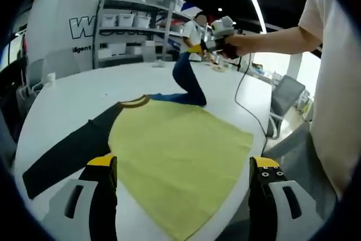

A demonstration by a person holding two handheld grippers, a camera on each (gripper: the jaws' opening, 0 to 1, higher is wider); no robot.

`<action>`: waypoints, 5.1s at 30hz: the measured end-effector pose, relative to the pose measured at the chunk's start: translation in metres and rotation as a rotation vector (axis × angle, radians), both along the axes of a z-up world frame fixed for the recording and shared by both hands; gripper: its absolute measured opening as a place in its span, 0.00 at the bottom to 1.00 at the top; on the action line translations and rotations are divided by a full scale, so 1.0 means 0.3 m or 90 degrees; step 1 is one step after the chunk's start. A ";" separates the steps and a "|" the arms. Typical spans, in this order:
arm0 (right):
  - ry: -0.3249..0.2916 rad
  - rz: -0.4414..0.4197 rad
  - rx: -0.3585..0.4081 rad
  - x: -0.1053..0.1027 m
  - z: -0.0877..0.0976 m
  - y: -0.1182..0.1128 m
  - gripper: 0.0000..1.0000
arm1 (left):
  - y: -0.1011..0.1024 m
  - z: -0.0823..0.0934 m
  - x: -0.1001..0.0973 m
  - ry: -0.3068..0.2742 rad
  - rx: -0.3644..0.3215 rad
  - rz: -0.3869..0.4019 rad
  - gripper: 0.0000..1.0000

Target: Fold the garment on the visible template until the final outline fits inside the template.

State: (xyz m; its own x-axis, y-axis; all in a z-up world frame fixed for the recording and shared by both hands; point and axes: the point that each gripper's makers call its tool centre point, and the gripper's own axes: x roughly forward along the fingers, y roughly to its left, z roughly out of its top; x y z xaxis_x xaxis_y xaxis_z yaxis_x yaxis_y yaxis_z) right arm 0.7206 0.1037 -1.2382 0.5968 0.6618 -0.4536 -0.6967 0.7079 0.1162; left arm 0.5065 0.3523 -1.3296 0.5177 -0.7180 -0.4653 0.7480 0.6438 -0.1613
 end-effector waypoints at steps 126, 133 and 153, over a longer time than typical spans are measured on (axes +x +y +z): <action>0.043 0.273 -0.019 -0.289 -0.380 0.422 0.52 | 0.353 -0.147 0.172 0.088 -0.008 0.209 0.90; 0.040 0.278 -0.012 -0.340 -0.351 0.340 0.63 | 0.420 -0.160 0.208 0.094 0.002 0.240 0.89; 0.031 0.251 -0.016 -0.434 -0.320 0.156 0.76 | 0.659 -0.209 0.345 0.134 -0.002 0.384 0.81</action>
State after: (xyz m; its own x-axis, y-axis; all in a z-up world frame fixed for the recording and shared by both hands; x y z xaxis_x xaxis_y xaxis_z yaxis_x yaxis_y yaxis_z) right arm 0.5903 0.1505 -1.3342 0.2761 0.8241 -0.4946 -0.9100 0.3898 0.1415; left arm 0.6098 0.5501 -1.3923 0.7288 -0.3299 -0.6000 0.2056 0.9413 -0.2678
